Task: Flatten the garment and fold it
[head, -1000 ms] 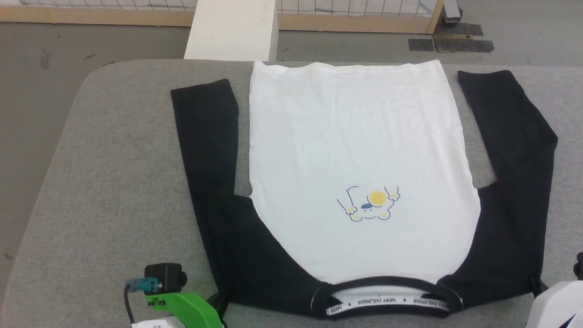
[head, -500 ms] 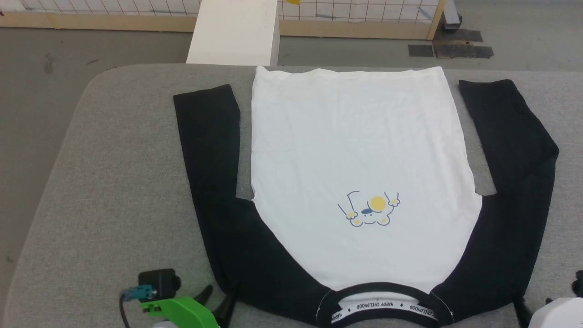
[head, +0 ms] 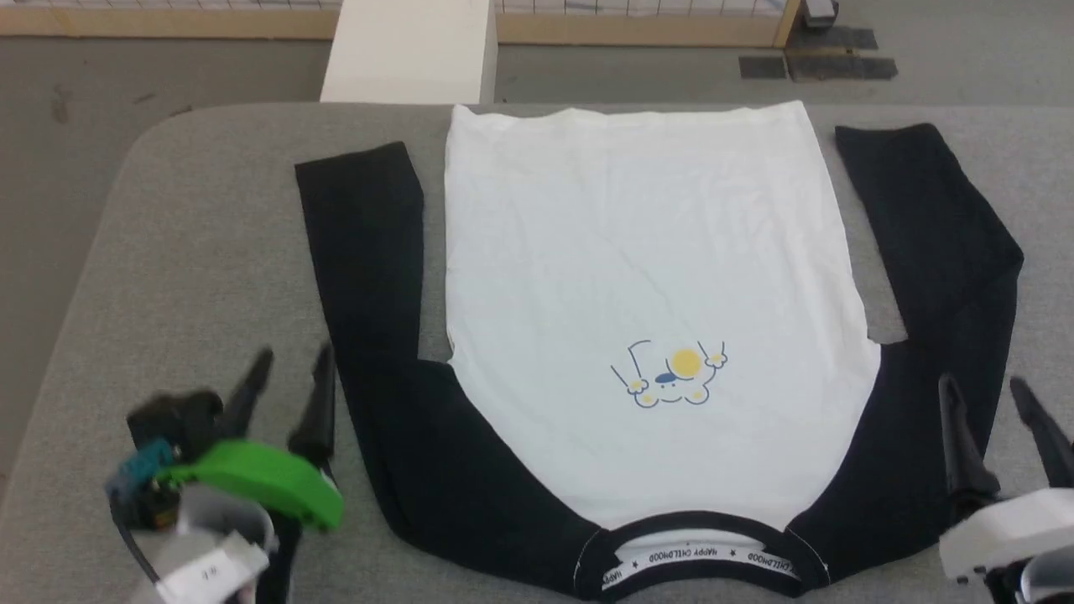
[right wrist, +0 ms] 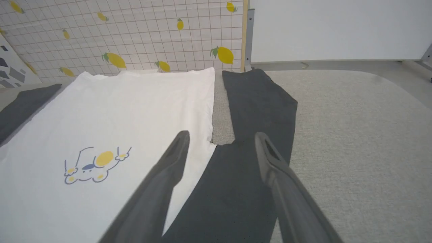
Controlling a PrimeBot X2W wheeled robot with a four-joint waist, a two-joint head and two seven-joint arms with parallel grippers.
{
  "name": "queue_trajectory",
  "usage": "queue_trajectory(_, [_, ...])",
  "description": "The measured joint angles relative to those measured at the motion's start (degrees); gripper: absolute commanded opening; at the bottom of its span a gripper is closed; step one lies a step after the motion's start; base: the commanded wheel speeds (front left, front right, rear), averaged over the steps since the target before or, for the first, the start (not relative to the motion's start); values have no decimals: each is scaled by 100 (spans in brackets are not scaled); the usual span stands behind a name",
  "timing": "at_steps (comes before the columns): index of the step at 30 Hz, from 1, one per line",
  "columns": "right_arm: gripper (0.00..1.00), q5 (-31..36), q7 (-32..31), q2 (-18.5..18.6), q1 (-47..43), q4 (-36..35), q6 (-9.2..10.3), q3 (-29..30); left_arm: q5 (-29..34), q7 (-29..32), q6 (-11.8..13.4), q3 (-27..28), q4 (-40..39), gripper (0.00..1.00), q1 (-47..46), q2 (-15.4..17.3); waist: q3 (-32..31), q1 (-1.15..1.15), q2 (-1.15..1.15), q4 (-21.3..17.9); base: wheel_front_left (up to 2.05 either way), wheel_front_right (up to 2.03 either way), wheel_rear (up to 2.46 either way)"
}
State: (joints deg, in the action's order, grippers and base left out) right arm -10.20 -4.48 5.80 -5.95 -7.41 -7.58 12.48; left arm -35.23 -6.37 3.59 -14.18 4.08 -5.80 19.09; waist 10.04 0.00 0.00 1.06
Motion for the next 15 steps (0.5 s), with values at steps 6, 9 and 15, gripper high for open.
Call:
queue_trajectory(6, [100, -62, 713, 408, 623, 59, 0, -453, 311, 168, -158, 7, 436, 100, -1327, 372, 415, 0, 0, -74, 0, 0, 0])
queue_trajectory(9, [100, -146, 765, 652, 1020, 34, 0, -781, 414, 396, -214, 67, 594, 100, -2056, 566, 690, 0, 0, -123, 0, 0, 0])
queue_trajectory(15, [100, -312, 725, 829, 1720, -92, -1, -1080, 500, 1206, -355, 101, 1004, 100, -3263, 1068, 1294, 1, 0, -297, 0, 0, 0])
